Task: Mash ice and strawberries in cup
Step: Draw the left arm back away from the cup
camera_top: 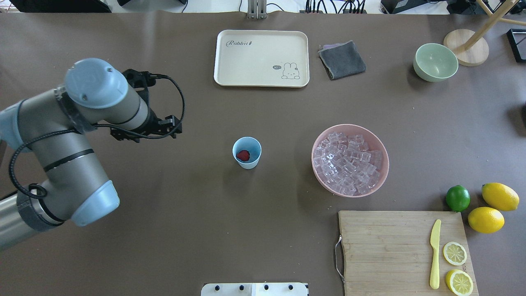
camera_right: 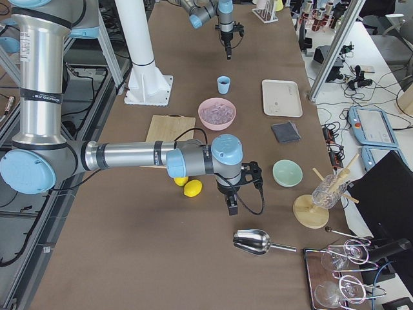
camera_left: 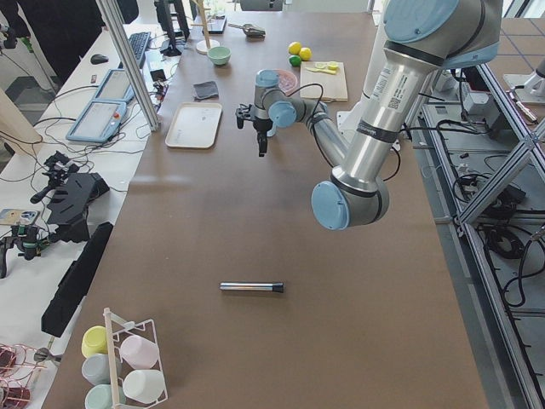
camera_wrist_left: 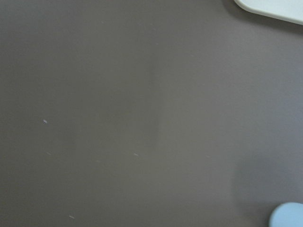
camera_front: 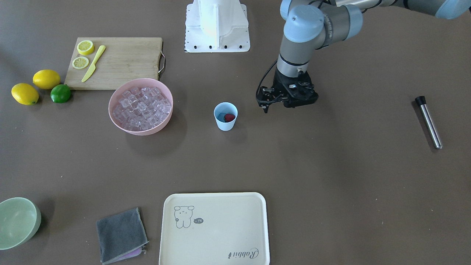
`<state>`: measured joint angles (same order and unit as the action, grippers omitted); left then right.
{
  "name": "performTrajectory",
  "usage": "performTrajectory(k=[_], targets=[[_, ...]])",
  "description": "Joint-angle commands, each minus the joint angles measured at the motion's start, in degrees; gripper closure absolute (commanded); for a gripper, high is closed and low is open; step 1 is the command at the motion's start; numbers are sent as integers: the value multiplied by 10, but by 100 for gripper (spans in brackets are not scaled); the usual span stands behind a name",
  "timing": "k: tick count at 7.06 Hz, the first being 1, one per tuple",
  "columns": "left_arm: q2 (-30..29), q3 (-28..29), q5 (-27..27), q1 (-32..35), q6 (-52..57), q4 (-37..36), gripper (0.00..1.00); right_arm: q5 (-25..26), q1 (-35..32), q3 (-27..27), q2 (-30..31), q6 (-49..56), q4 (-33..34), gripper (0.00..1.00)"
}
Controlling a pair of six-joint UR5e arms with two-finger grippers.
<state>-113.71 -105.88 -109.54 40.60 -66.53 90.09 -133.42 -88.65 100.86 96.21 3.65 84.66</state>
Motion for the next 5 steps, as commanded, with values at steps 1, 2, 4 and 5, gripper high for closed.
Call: performTrajectory(k=[1,2,4,5], targets=[[108,1,-61,111,184,19,2,-8,1,3,-2,-3,3,0],[144,36,-84,166,279,53,2,-8,1,0,-1,-3,2,0],[233,149,-117,240,393,259,2,-8,1,0,-4,-3,1,0],[238,237,-173,281,395,352,2,-7,1,1,-4,-3,1,0]])
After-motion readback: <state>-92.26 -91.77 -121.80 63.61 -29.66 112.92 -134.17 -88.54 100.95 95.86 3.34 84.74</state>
